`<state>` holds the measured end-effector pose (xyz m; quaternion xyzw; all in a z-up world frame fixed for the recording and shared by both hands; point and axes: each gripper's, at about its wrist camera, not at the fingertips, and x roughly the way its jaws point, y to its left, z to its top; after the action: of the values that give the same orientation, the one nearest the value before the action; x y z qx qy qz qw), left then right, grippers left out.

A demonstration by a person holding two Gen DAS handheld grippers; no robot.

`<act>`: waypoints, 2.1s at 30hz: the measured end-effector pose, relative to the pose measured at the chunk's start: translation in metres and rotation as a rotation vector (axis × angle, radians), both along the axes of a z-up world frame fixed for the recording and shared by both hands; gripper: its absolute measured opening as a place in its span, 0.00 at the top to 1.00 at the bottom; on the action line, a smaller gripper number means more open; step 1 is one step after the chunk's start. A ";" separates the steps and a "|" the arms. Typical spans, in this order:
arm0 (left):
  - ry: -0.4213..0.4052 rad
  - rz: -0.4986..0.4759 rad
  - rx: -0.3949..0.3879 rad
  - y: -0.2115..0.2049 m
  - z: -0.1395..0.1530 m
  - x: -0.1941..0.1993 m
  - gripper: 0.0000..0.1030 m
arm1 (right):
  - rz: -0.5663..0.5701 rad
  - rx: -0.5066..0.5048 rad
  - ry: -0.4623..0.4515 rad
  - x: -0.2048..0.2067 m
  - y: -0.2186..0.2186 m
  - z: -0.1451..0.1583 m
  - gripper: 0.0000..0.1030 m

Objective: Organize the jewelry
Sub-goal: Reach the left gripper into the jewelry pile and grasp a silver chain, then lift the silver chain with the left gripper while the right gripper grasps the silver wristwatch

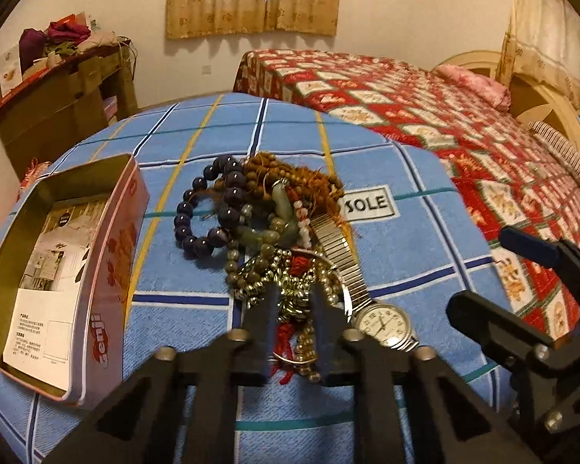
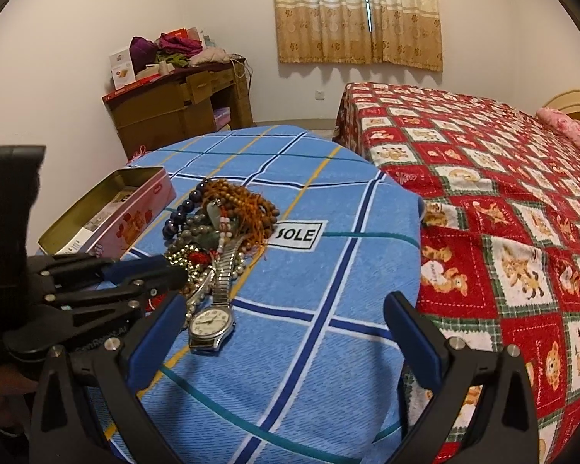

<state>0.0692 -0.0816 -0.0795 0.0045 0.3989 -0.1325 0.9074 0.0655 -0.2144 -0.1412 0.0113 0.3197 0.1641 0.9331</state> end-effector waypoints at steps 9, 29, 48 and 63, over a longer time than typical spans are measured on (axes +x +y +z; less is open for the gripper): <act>-0.139 0.029 -0.085 0.031 0.048 -0.027 0.96 | -0.006 -0.004 0.005 0.001 0.000 -0.001 0.00; -0.297 0.122 -0.148 0.074 0.106 -0.040 0.96 | 0.151 -0.091 0.077 0.015 0.043 -0.008 0.47; -0.212 0.126 -0.180 0.078 0.072 -0.036 0.96 | 0.227 -0.254 0.108 0.005 0.067 -0.027 0.63; -0.321 0.144 -0.189 0.094 0.113 -0.049 0.96 | 0.198 -0.073 0.031 0.002 0.040 0.018 0.63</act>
<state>0.0203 0.0124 0.0331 -0.0880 0.2344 -0.1017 0.9628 0.0678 -0.1745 -0.1236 -0.0519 0.3395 0.2438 0.9070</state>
